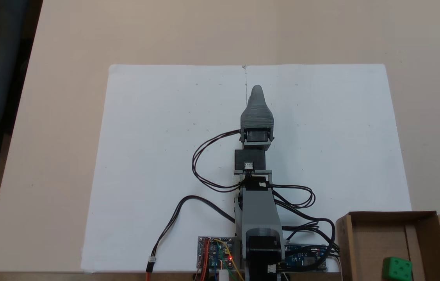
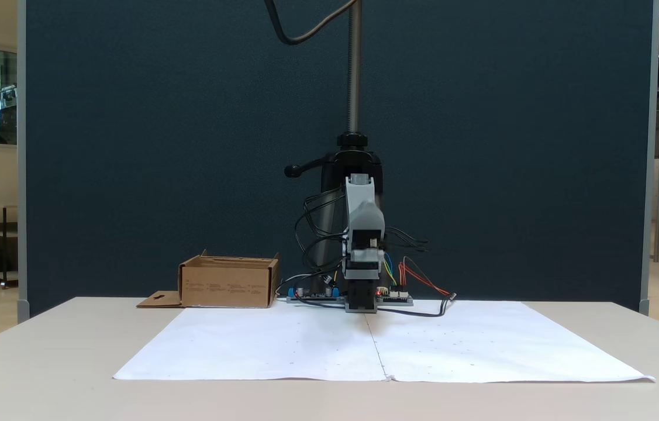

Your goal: Grasp a green dice and put it in the bin.

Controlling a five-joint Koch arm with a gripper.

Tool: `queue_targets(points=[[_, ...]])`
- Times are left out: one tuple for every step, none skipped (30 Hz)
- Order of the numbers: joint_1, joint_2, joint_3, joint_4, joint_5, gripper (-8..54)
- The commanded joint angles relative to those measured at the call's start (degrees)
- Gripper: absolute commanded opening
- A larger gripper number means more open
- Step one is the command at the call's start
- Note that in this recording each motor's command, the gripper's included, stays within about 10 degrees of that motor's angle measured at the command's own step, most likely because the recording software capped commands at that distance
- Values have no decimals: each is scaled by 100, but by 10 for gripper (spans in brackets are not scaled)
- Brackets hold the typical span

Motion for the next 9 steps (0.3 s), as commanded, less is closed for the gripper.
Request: queue_targets(points=[[-88, 624, 369, -965, -202, 447], [-88, 633, 369, -1132, -202, 447], [-97, 633, 369, -1281, -193, 447], [-97, 633, 369, -1362, -193, 447], [-97, 633, 369, -1362, -193, 447], [-97, 633, 369, -1362, -193, 447], [-97, 633, 369, -1362, -193, 447], [-97, 633, 369, -1362, -193, 447], [-88, 633, 369, -1362, -193, 447]])
